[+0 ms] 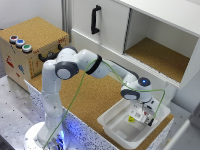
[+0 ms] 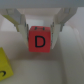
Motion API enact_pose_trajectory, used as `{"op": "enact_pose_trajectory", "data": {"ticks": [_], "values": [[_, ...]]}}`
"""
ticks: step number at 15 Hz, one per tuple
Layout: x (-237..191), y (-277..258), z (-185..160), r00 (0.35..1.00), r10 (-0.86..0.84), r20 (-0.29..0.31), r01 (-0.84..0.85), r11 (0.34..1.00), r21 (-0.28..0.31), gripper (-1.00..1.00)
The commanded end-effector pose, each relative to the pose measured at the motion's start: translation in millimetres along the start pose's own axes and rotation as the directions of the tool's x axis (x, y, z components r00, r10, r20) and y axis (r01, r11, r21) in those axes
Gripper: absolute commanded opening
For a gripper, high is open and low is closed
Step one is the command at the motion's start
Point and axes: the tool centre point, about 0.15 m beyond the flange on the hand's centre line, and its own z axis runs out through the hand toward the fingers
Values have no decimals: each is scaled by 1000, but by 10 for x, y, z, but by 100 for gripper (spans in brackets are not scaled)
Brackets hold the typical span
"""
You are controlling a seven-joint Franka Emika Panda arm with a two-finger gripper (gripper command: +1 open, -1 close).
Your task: Go towards the box and place the pink object
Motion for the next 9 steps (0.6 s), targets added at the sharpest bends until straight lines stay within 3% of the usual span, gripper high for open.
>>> {"op": "enact_pose_trajectory", "data": {"ticks": [1, 5, 9], "values": [[-61, 60, -51, 1000, 20, -3, -20, 997, -76, 100], [-204, -14, -542, 998, 34, -60, -38, 997, -70, 100], [-280, -379, -1054, 995, 28, -92, -30, 999, -25, 100]]}}
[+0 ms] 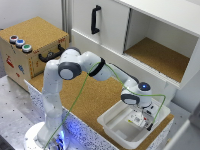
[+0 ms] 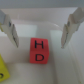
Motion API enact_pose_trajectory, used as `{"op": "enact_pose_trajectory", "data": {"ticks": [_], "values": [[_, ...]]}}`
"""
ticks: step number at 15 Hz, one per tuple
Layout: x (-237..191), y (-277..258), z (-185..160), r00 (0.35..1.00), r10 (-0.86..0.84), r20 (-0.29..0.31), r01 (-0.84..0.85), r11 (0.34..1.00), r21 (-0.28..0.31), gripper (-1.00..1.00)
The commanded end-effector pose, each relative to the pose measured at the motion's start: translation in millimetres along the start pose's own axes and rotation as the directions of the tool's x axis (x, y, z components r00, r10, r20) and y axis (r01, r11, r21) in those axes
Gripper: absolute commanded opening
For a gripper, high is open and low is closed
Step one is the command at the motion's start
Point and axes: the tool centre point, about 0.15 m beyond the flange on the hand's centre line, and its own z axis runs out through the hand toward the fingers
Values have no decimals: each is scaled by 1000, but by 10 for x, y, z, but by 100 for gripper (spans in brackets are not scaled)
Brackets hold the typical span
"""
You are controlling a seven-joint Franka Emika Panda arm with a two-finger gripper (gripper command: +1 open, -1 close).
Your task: Go towards the box and place the pink object
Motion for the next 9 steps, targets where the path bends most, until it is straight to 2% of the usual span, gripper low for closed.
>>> {"op": "enact_pose_trajectory", "data": {"ticks": [1, 2, 3, 5, 9], "values": [[-208, -579, -818, 998, -16, -56, 17, 1000, 19, 100], [-199, -703, -933, 999, -17, -48, 17, 1000, -4, 100], [-185, -809, -1012, 1000, -8, -27, 8, 1000, 2, 100], [-184, -1000, -1055, 998, 49, 45, -49, 999, 1, 100], [-184, -1000, -1055, 998, 49, 45, -49, 999, 1, 100]]}}
